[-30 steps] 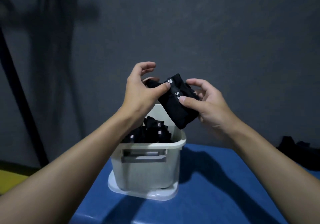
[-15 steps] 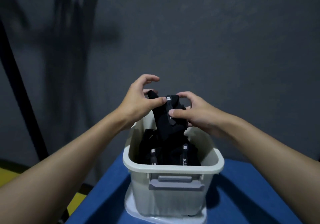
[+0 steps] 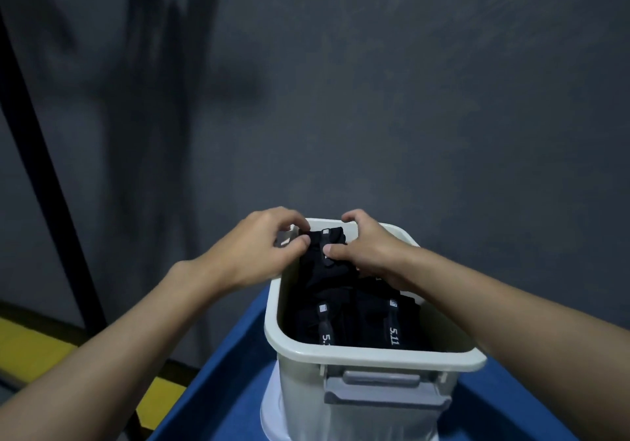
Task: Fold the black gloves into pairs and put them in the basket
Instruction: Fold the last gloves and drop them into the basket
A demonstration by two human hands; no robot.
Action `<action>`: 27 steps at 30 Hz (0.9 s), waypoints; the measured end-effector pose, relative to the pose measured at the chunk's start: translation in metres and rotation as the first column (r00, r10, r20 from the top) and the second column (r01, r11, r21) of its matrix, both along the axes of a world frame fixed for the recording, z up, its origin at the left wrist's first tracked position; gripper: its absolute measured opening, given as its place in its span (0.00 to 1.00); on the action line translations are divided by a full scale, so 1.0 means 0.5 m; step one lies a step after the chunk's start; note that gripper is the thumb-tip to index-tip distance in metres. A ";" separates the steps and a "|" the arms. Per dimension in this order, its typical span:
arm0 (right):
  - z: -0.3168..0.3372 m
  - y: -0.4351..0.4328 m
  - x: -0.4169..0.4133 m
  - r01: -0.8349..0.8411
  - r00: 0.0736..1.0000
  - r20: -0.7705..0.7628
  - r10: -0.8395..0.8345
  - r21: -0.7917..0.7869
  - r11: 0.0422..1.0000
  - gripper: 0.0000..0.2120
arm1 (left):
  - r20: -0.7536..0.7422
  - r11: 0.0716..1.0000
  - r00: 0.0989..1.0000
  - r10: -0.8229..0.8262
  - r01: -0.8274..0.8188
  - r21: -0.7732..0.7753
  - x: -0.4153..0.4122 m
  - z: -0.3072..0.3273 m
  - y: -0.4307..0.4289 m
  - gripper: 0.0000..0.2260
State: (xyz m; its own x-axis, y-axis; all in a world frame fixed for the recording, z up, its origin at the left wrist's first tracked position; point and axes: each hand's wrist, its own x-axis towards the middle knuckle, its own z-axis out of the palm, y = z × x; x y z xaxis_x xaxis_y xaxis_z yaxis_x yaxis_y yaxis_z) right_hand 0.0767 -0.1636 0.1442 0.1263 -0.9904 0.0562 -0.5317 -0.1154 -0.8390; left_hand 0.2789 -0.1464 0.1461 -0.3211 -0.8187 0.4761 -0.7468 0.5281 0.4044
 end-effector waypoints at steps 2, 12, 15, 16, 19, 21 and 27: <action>-0.005 0.002 -0.001 -0.070 0.993 -0.096 0.065 -0.047 0.996 0.28 | 0.036 0.999 0.999 -0.015 0.014 0.045 0.001 0.003 -0.003 0.20; -0.005 -0.002 -0.034 -0.377 0.821 -0.492 0.290 -0.085 0.922 0.26 | 0.177 0.994 0.984 -0.019 -0.001 0.114 -0.006 0.019 -0.010 0.23; -0.018 -0.012 -0.031 -0.339 0.779 -0.574 0.251 -0.048 0.940 0.36 | 0.183 0.996 0.983 -0.024 0.007 0.092 -0.002 0.016 -0.007 0.25; -0.021 -0.014 -0.027 -0.328 0.769 -0.591 0.242 -0.040 0.944 0.39 | 0.193 0.996 0.981 -0.033 0.015 0.093 -0.001 0.017 -0.003 0.25; -0.025 -0.018 -0.023 -0.318 0.752 -0.618 0.231 -0.033 0.947 0.43 | 0.200 0.994 0.977 -0.070 0.051 0.102 0.004 0.018 0.011 0.27; -0.026 -0.019 -0.025 -0.320 0.744 -0.627 0.232 -0.028 0.947 0.45 | 0.194 0.992 0.977 -0.090 0.070 0.109 0.010 0.016 0.019 0.28; -0.025 -0.021 -0.021 -0.336 0.697 -0.675 0.244 -0.007 0.942 0.47 | 0.185 0.990 0.977 -0.103 0.081 0.119 0.012 0.014 0.022 0.27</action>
